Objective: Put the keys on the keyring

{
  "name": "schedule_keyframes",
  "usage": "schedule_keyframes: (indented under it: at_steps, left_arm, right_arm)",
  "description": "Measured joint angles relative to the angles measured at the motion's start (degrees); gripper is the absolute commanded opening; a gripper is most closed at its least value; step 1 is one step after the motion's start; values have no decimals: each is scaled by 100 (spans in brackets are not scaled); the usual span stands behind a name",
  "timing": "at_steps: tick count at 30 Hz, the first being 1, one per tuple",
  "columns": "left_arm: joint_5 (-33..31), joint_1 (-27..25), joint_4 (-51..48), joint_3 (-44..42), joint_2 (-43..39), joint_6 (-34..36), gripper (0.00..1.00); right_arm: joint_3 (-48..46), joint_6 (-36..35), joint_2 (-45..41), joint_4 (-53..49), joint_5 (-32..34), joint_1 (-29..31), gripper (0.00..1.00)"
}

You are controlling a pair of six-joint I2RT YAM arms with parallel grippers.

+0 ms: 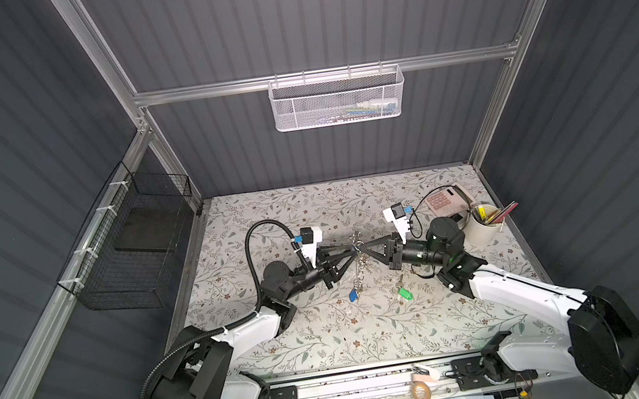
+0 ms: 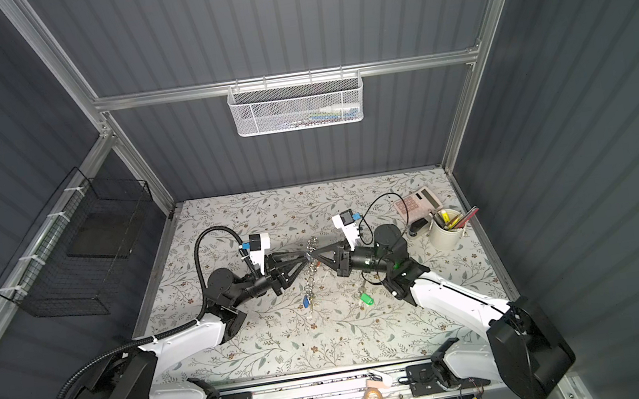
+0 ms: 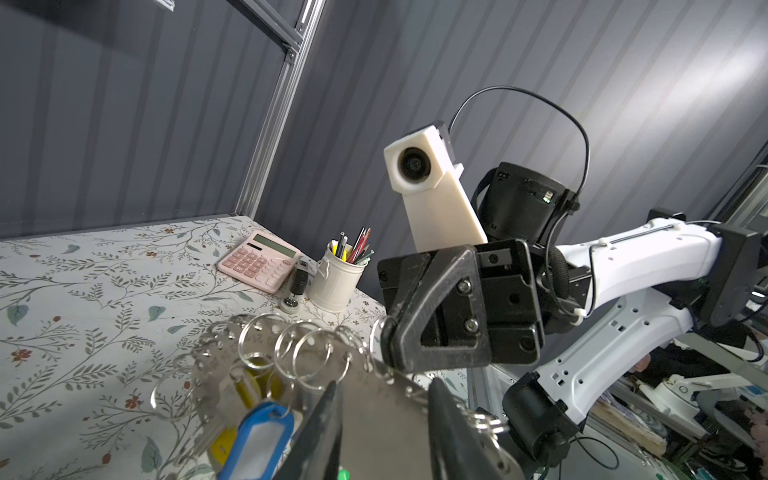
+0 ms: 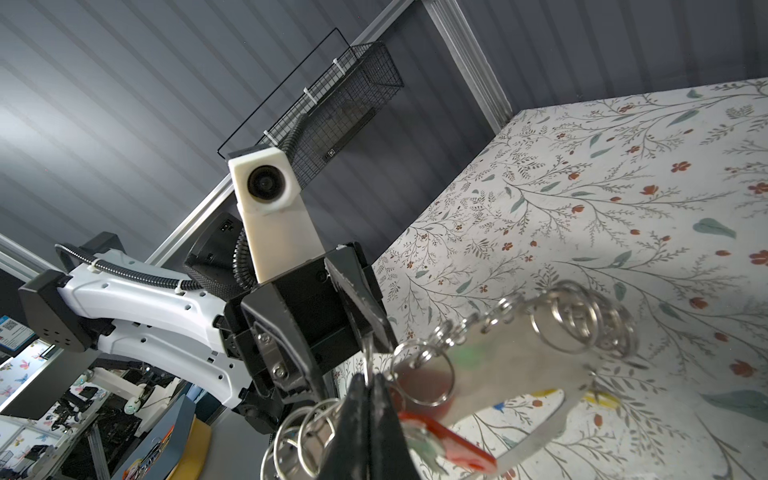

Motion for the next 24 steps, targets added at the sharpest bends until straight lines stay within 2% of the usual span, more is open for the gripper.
schedule_keyframes:
  at_steps: [15, 20, 24]
  left_arm:
    - [66, -52, 525, 2, 428, -363, 23]
    - [90, -63, 608, 2, 494, -431, 23]
    - [87, -63, 708, 2, 518, -481, 27]
  right_arm:
    - [42, 20, 15, -9, -107, 26, 0]
    - [42, 20, 24, -24, -109, 26, 0]
    - [46, 17, 28, -22, -125, 26, 0]
